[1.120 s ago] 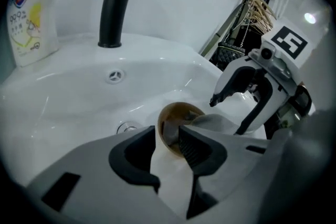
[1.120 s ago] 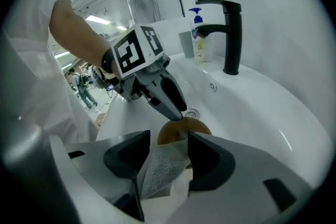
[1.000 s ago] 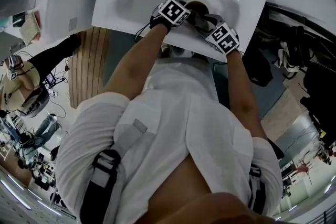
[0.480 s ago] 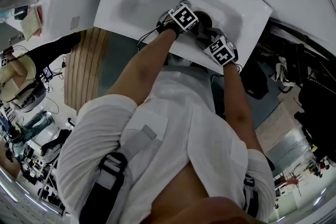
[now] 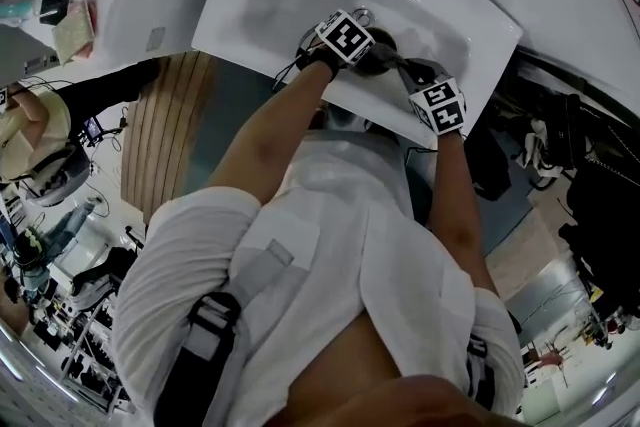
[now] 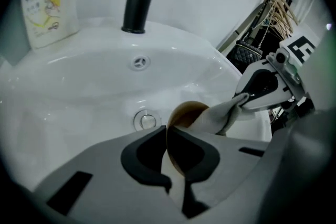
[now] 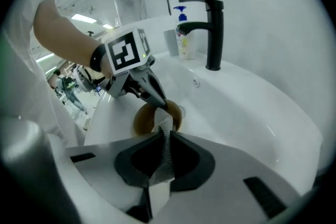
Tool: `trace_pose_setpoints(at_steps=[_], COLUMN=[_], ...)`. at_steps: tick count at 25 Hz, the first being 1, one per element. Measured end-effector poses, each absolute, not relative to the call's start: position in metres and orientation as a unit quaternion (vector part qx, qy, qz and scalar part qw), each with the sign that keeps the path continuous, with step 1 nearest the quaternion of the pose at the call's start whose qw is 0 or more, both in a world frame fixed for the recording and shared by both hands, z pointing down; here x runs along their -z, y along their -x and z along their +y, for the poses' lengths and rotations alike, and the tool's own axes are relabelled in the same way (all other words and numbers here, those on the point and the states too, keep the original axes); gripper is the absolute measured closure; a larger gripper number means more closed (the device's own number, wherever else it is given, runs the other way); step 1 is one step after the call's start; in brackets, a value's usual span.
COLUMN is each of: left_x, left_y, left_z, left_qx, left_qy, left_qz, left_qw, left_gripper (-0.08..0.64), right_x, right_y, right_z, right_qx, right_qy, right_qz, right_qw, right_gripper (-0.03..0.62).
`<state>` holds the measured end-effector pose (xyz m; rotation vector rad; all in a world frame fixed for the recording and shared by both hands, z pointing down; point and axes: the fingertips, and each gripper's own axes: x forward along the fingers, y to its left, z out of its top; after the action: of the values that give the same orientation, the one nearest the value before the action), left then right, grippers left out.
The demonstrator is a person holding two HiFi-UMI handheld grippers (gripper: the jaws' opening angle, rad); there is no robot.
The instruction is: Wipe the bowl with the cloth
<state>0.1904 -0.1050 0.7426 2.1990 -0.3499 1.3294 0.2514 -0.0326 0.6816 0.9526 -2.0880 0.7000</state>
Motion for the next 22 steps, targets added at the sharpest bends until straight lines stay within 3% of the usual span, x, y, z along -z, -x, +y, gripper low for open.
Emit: trace_pose_setpoints(at_steps=[6,10,16,22], left_x=[-0.705,-0.684,-0.643,-0.621], left_y=[-0.151,-0.122,-0.097,-0.08], left_z=[-0.136,-0.144,-0.157,-0.152], left_qx=[-0.466,-0.452,-0.435,-0.418], left_qy=[-0.832,-0.834,-0.843,-0.841], left_qz=[-0.175,-0.203,-0.237,-0.255], left_qw=[0.245,0.245,0.207,0.23], left_gripper=[0.537,0.537,0.537,0.537], right_x=[-0.63,-0.608,-0.578,-0.563], right_y=[-0.266,-0.26,-0.201,-0.127], right_z=[-0.065,-0.086,-0.119,-0.129], right_qx=[-0.266,-0.231,-0.207,-0.173], right_qy=[-0.444,-0.472,-0.456,-0.402], right_qz=[-0.804,-0.796,-0.822,-0.853], right_qw=[0.291,0.301,0.272,0.284], right_gripper=[0.548,0.547,0.546,0.543])
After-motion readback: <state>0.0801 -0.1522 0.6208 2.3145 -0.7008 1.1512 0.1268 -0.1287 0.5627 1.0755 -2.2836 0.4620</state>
